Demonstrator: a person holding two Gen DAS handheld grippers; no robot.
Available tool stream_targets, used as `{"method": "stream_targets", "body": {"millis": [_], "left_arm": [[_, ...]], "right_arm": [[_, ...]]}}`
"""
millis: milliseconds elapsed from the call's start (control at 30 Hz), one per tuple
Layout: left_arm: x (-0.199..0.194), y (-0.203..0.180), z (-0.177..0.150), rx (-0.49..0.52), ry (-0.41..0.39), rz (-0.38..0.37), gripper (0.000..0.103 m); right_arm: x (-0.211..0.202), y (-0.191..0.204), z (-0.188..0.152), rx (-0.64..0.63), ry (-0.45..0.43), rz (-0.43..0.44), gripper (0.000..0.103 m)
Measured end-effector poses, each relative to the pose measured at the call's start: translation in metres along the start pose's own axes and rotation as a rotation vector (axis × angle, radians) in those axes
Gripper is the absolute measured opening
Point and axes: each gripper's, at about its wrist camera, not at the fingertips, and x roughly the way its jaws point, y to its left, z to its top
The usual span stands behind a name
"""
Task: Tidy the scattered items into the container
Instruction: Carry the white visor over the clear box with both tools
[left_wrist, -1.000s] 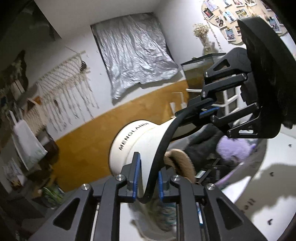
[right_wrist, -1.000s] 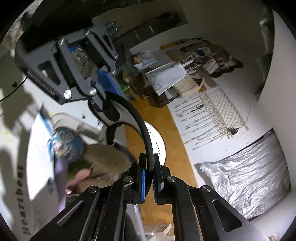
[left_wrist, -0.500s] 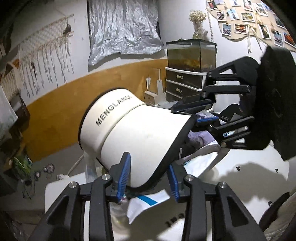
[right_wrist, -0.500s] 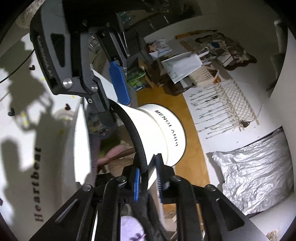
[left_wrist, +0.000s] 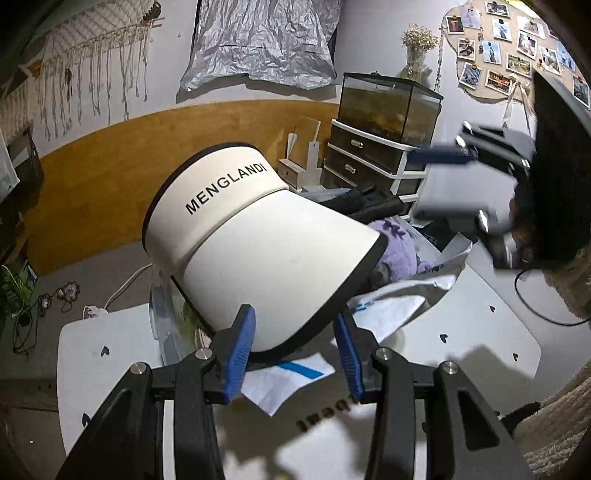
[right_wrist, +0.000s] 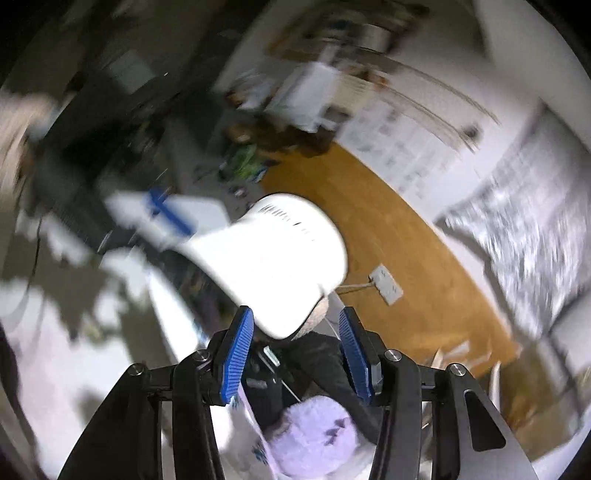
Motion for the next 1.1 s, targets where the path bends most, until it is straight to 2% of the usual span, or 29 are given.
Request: {"method": "stream_targets", "body": {"millis": [33,67,100,267,500,600,933,1100], "left_arm": [[-0.001,-0.001,-0.001,0.002,0.002,0.0,0.043],[-0.003,-0.003,-0.001,0.009,-0.001,0.002,0.045],[-0.006,-0.005,-0.001,0.017,-0.005,0.004,0.045],[-0.017,-0.008,0.002,0.036,-0.026,-0.002,0.045],[-0.023,0.001,0.005,0.017,-0.05,0.034,0.045],[-0.016,0.008,0.006,0.006,-0.046,0.062,0.045],[0.013,0.029,0.018,-0.038,-0.02,0.074,0.045],[0.033,0.027,0.014,-0.028,0.054,0.075,0.045]], "right_arm": [[0.001,-0.006,0.004,0.064,-0.003,0.024,0.044],[0.005,-0.009,0.007,0.106,-0.001,0.049,0.035],[0.009,-0.011,0.01,0.147,0.001,0.073,0.033],[0.043,-0.01,0.02,0.295,0.073,0.223,0.032],[0.09,0.009,0.007,0.354,0.245,0.297,0.032],[0.095,0.011,-0.002,0.397,0.266,0.347,0.032],[0.075,-0.011,-0.014,0.486,0.249,0.329,0.032],[0.062,-0.025,-0.021,0.577,0.212,0.31,0.032]]}}
